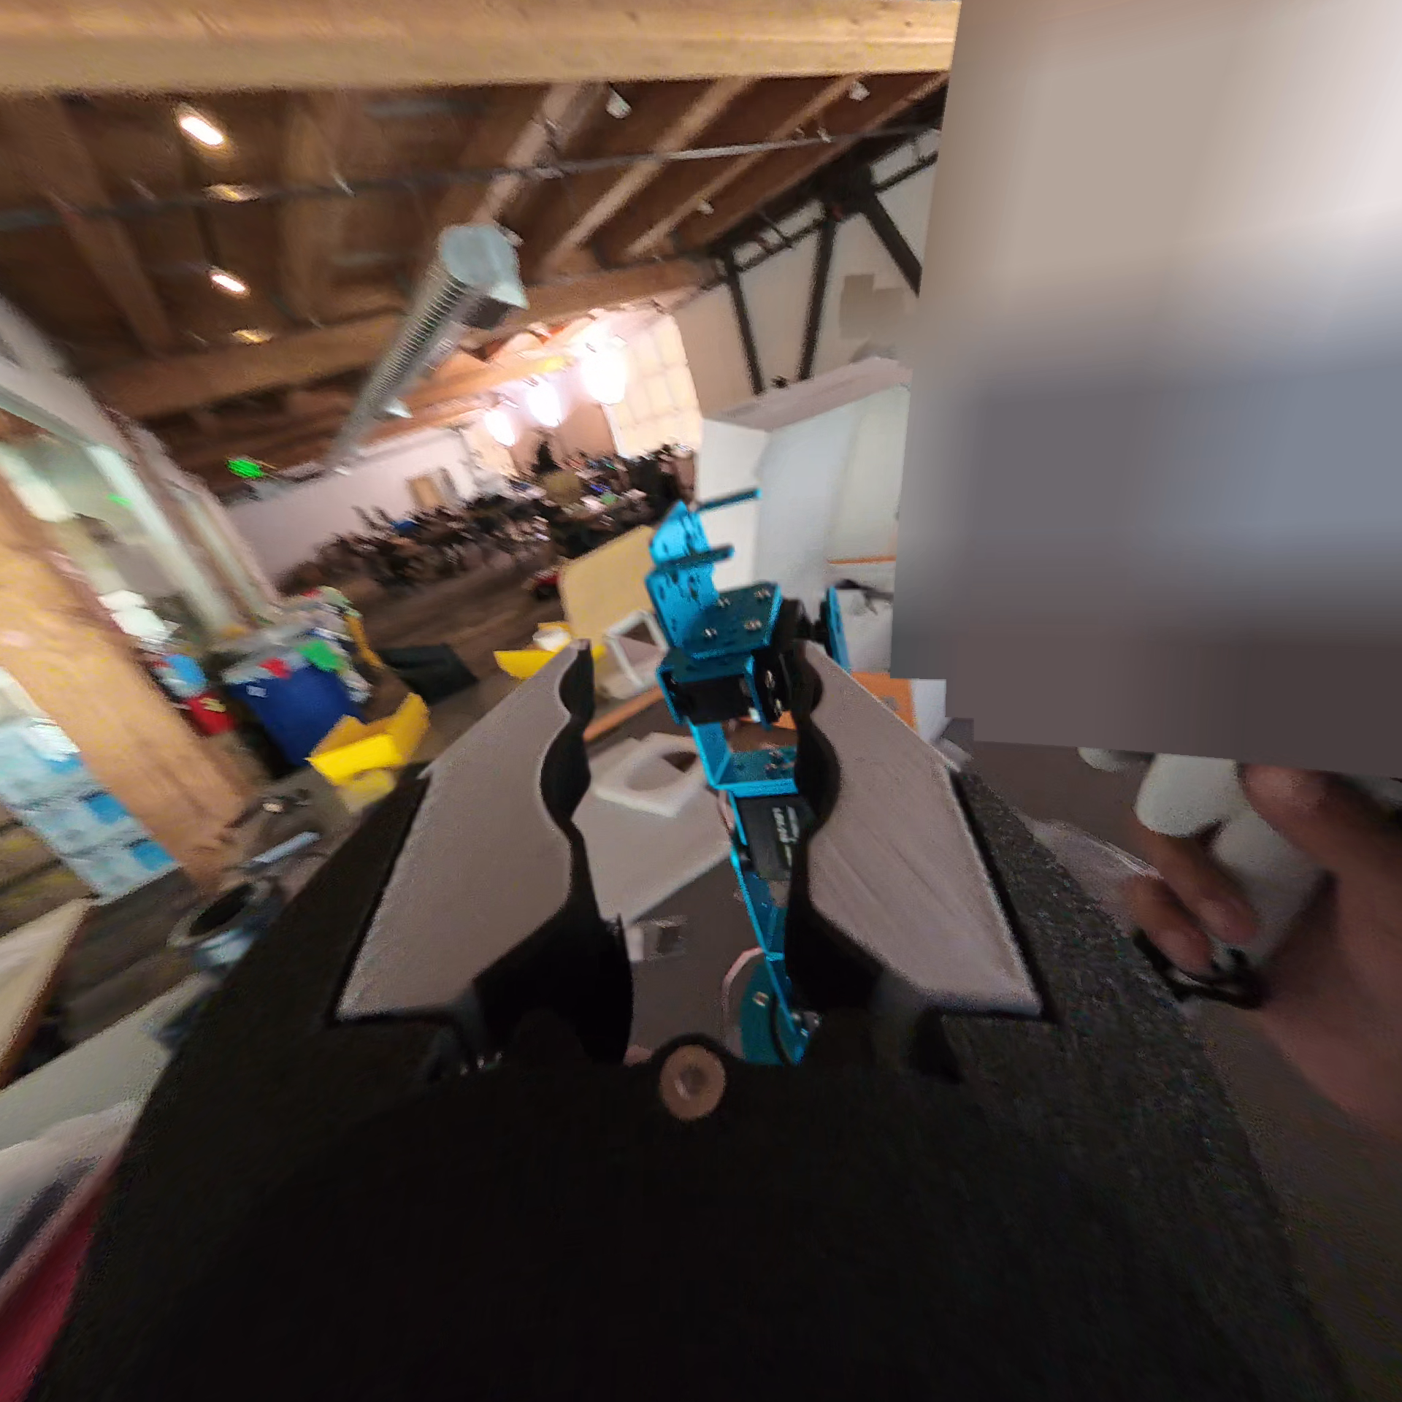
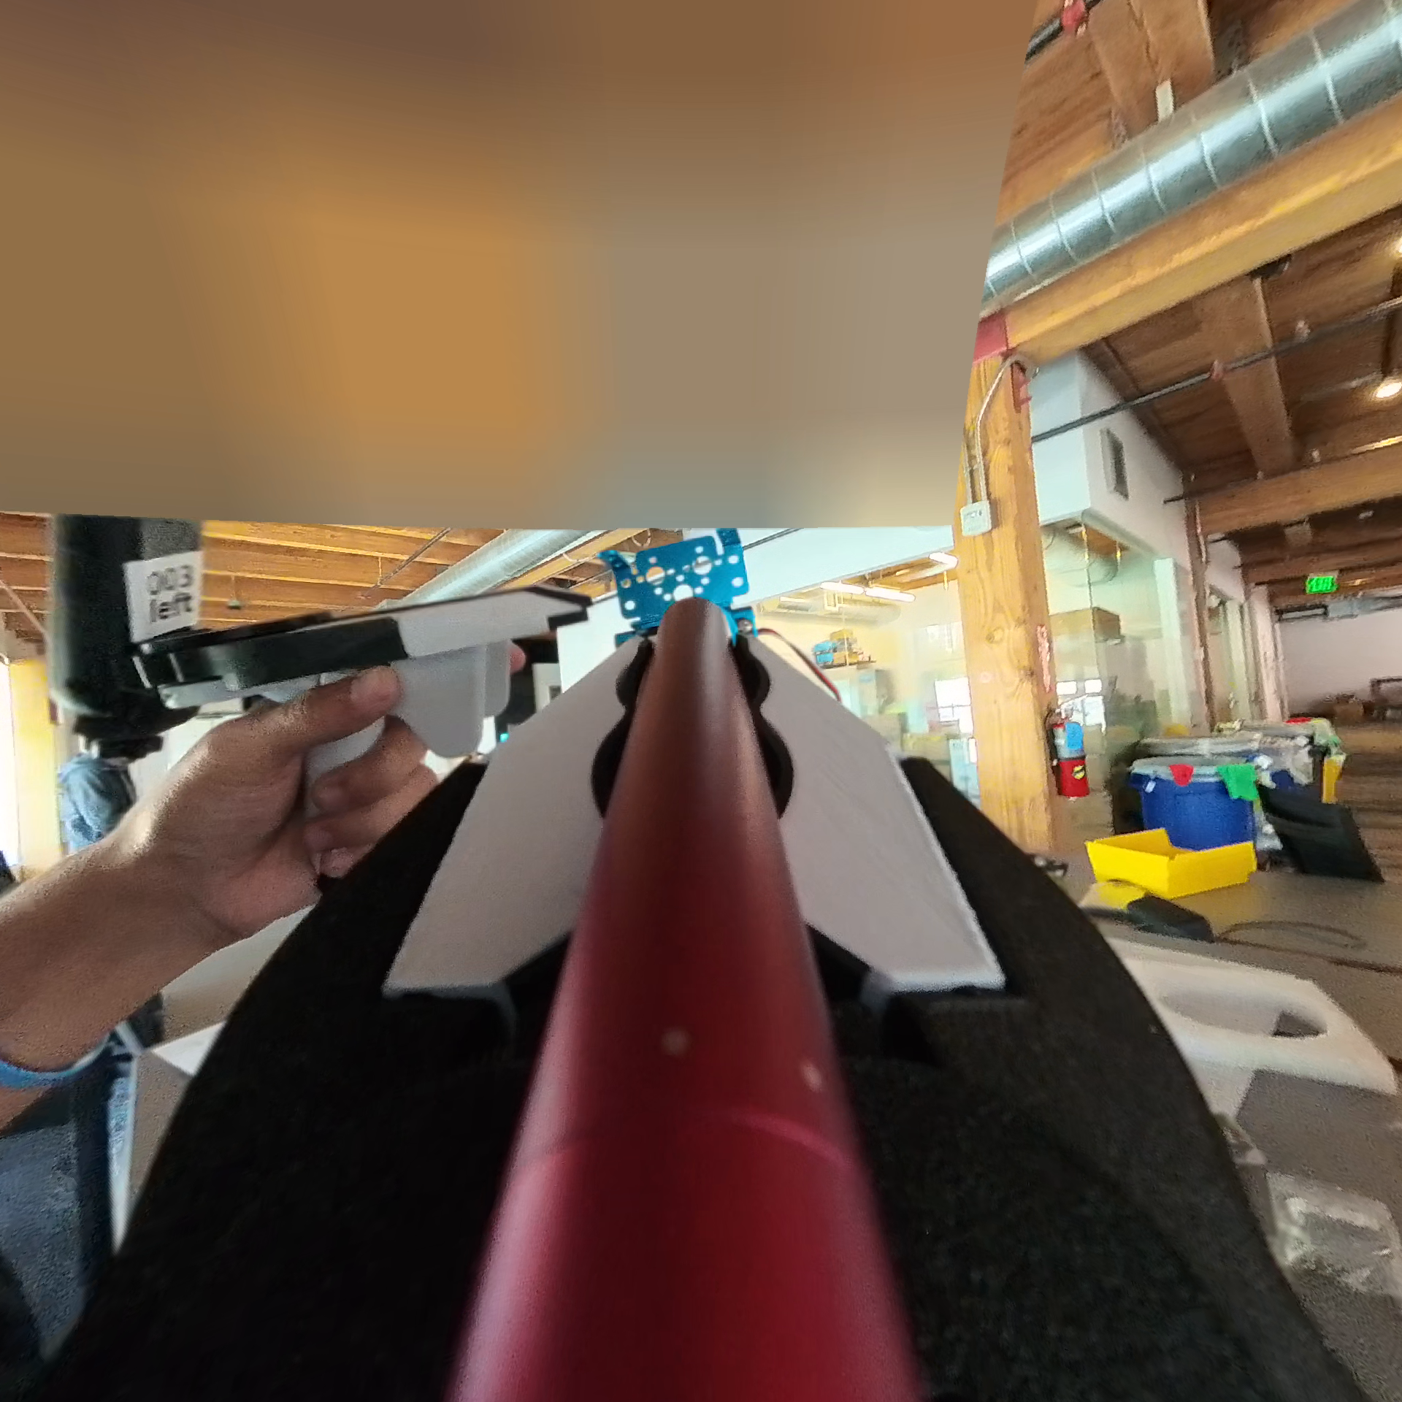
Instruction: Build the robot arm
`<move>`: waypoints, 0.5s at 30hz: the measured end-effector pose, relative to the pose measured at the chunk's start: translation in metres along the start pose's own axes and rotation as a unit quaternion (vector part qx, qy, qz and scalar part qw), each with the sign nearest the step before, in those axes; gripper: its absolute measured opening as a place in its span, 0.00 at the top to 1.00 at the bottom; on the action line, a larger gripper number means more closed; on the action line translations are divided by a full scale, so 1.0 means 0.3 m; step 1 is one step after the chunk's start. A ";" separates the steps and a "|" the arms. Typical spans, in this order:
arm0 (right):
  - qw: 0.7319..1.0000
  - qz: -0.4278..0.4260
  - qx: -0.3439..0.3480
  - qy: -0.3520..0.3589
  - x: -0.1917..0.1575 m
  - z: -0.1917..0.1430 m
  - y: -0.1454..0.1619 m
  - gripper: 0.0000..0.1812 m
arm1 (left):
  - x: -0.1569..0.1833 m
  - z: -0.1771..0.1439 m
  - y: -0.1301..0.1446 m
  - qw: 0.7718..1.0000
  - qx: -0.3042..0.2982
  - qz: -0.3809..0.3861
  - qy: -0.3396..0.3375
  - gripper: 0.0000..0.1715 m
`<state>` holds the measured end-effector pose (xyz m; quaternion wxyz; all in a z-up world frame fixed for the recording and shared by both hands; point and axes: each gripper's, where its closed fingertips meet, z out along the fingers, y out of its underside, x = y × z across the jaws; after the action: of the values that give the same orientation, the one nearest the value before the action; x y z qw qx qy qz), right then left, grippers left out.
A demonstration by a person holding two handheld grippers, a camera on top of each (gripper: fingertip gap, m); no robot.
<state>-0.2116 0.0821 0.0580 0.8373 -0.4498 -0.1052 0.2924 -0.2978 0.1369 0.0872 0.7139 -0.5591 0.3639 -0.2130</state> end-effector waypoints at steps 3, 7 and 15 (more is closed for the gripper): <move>1.000 0.025 -0.018 -0.008 -0.036 0.005 -0.020 0.88 | 0.048 -0.042 -0.076 0.999 0.038 0.032 -0.020 0.81; 0.996 0.083 -0.029 -0.020 -0.081 0.025 -0.072 0.88 | 0.186 -0.015 -0.087 0.997 0.015 -0.054 0.061 0.83; 0.995 0.065 -0.064 -0.034 -0.148 0.071 -0.137 0.88 | 0.155 -0.008 -0.134 0.983 0.032 -0.164 0.077 0.91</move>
<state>-0.2406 0.0534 0.1076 0.7819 -0.4985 -0.1229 0.3535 -0.2653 0.0908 0.1122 0.6567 -0.5699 0.3138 -0.3814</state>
